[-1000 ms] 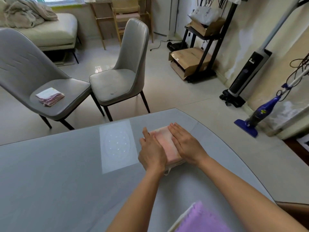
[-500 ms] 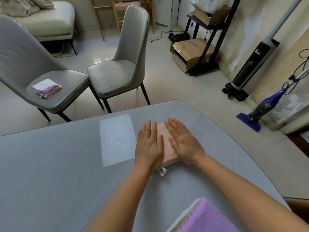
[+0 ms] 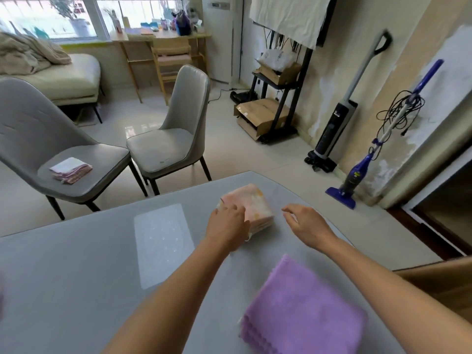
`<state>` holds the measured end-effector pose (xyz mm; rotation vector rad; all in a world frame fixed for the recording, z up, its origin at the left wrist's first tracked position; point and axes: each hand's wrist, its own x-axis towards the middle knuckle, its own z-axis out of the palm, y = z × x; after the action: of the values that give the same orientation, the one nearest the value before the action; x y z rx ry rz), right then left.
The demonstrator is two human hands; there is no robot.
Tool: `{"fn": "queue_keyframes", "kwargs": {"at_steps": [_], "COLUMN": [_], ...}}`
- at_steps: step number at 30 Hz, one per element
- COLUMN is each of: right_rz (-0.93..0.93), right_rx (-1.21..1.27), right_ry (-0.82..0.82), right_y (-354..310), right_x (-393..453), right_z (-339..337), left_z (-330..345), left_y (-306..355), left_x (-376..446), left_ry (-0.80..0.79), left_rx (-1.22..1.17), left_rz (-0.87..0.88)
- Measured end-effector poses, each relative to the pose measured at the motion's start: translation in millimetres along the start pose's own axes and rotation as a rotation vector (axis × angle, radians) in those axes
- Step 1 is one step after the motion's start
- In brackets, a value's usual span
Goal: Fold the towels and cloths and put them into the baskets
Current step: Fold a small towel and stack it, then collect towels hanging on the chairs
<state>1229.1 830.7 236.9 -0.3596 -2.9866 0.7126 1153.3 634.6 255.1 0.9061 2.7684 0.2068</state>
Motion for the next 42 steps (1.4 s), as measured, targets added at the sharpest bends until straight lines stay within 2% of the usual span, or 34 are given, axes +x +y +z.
{"fn": "queue_keyframes", "kwargs": {"at_steps": [3, 7, 13, 20, 22, 27, 33, 36, 39, 42], "right_rz": [0.155, 0.345, 0.691, 1.071, 1.214, 1.549, 1.904, 2.035, 2.147, 2.204], "right_rx": [-0.009, -0.046, 0.049, 0.090, 0.140, 0.199, 0.343, 0.348, 0.163, -0.154], "right_ry": [0.028, 0.043, 0.120, 0.285, 0.357, 0.421, 0.476, 0.541, 0.719, 0.839], "right_y": [-1.2, -14.5, -39.0, -76.7, -95.4, -161.7, -257.1, -294.9, -329.4, -361.2], "right_x": [-76.4, -213.2, -434.0, -685.5, -766.5, -943.8, -1130.0, -1186.3, -1237.8, -1287.2], "right_z": [-18.8, -29.8, -31.7, -15.8, -1.2, 60.1, 176.4, 224.0, 257.3, 264.4], "left_z": [-18.3, -28.0, -11.7, 54.8, 78.7, 146.0, 252.9, 294.5, 326.8, 340.3], "left_y": [15.8, 52.0, 144.4, 280.0, 321.0, 383.2, 376.0, 354.2, 339.3, 335.6], "left_x": [-55.0, -140.0, -268.8, -427.5, -492.2, -665.7, -871.4, -933.7, -990.4, -1047.5], "left_ry": [0.009, -0.049, -0.153, -0.304, -0.362, -0.444, -0.627, -0.667, -0.671, -0.706], "left_rx": [-0.014, 0.074, 0.191, 0.303, 0.344, 0.418, 0.611, 0.740, 0.788, 0.563], "left_rz": [0.096, 0.314, 0.696, 1.126, 1.271, 1.573, 1.815, 1.907, 2.000, 2.101]}}
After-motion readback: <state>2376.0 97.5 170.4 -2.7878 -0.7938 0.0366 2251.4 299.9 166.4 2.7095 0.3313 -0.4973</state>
